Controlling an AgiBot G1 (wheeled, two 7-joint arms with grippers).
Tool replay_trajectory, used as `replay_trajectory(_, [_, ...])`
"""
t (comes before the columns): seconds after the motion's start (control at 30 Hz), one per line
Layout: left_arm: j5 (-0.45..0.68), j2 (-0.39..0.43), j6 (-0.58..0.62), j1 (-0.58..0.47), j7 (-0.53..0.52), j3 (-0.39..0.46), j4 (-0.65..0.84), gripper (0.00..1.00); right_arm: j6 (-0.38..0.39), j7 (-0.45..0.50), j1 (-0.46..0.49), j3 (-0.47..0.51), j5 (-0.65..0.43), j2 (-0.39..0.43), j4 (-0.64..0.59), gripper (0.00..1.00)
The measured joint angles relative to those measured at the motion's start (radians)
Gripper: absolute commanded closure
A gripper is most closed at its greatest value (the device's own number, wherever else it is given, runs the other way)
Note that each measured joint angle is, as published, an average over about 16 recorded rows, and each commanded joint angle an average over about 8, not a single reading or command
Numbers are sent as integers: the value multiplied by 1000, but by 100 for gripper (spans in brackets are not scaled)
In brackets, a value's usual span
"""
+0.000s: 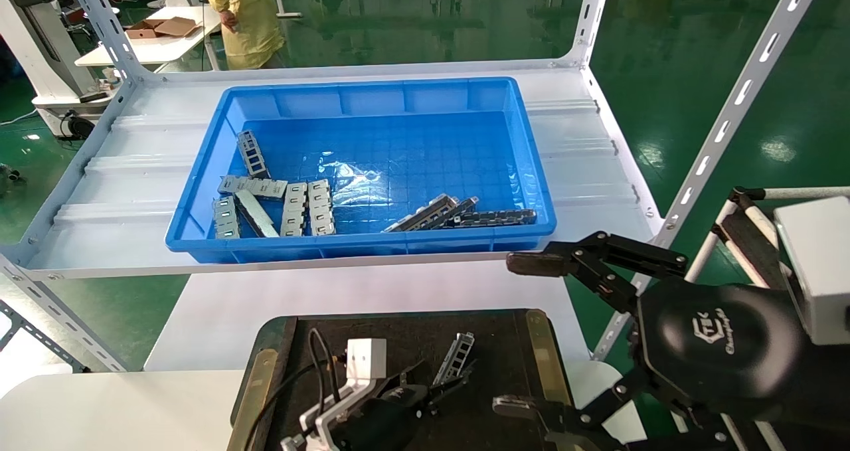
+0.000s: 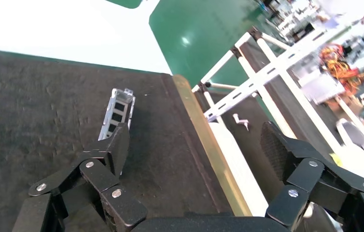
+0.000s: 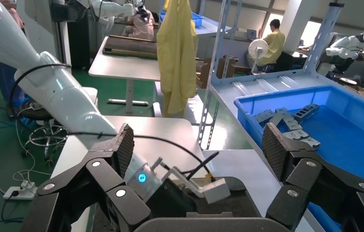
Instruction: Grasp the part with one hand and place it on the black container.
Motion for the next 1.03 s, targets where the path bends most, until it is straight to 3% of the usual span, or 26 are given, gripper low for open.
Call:
replay_trajectory(0.4, [-33, -153, 320, -67, 93, -88, -53, 0, 0, 0, 0, 0, 0, 0, 0, 0])
replay_trajectory(0.8, [-302, -251, 706, -45, 442, -289, -36, 0, 0, 0, 0, -1, 1, 0, 0, 0])
replay_trajectory(1.03, [-405, -268, 802, -10, 575, -365, -23, 0, 0, 0, 0, -1, 1, 0, 0, 0])
